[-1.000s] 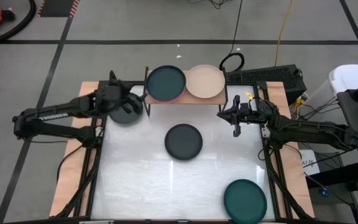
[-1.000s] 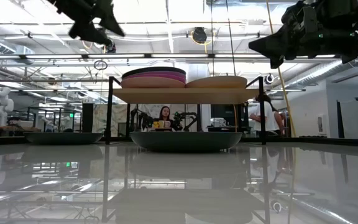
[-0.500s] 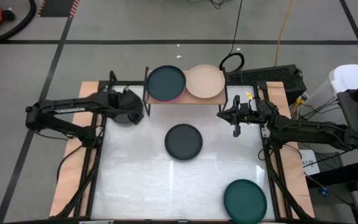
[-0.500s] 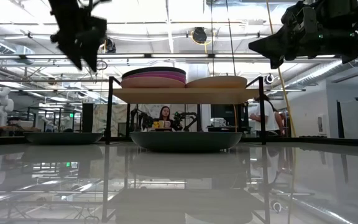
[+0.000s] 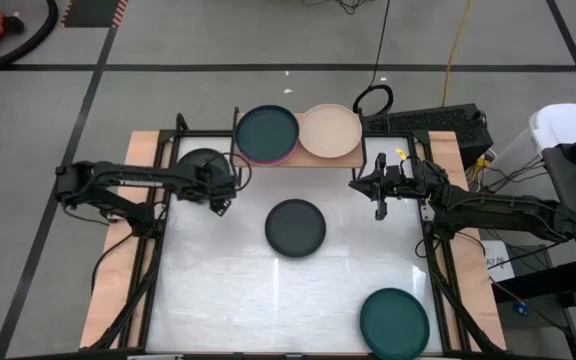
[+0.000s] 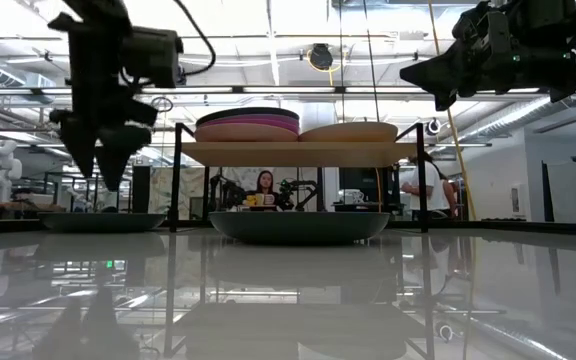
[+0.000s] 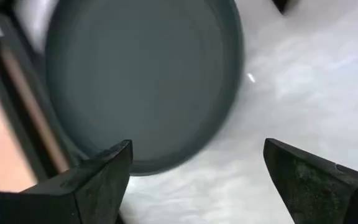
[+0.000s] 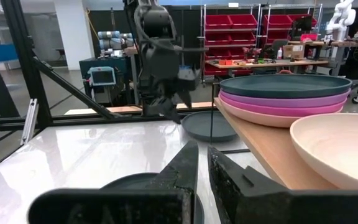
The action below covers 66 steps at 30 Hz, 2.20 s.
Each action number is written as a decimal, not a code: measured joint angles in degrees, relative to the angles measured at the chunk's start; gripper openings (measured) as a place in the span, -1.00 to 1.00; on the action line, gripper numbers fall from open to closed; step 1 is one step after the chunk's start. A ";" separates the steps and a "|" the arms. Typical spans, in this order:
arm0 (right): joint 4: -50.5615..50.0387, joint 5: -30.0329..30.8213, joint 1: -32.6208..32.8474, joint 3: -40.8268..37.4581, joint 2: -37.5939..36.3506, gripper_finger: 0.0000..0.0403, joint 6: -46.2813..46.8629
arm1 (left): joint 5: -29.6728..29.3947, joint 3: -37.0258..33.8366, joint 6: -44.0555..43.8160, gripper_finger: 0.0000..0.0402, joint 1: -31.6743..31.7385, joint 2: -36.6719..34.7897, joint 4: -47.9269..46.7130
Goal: Place and stack plates onto a shelf
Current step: Stack the top black plate on top of the gray plate on the shelf
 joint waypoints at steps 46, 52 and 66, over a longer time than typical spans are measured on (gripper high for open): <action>0.04 0.00 0.00 0.02 -0.02 -0.90 1.51 | -11.73 14.48 1.35 -0.94 2.13 -0.04 -12.65; 0.13 0.00 0.00 0.02 -0.02 -0.90 1.46 | -17.43 32.47 12.15 -0.94 1.85 -0.09 -12.28; -2.90 1.98 -1.17 0.04 -5.93 -0.90 -3.39 | 3.84 40.57 53.66 -0.95 0.38 6.42 40.02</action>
